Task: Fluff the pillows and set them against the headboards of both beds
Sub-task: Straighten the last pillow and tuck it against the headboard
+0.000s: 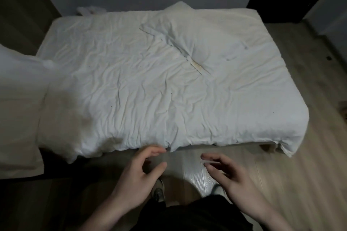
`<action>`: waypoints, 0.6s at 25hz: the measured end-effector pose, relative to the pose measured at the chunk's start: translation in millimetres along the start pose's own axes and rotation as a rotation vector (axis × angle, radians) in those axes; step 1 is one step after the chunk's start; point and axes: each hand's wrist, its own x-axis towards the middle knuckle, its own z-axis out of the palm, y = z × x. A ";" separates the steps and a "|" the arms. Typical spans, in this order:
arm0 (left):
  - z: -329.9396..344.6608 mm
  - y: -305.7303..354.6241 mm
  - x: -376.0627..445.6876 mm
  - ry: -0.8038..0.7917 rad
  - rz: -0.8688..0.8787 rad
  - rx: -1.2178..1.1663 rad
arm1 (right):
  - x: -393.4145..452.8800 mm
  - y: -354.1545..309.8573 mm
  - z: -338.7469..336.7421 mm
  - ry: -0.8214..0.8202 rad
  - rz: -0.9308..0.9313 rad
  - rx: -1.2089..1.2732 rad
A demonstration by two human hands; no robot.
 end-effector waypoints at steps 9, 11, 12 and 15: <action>219.7 99.4 23.8 0.098 -0.018 -0.018 | -62.3 74.8 -235.6 0.119 -0.067 -0.010; 269.5 123.3 19.9 0.102 -0.015 -0.052 | -73.1 86.4 -288.4 0.135 -0.052 -0.050; 290.1 134.5 17.2 0.108 -0.007 -0.060 | -76.2 88.1 -312.0 0.121 -0.051 -0.062; 325.9 152.9 11.7 0.136 -0.012 -0.066 | -65.4 81.4 -355.5 0.045 -0.067 -0.073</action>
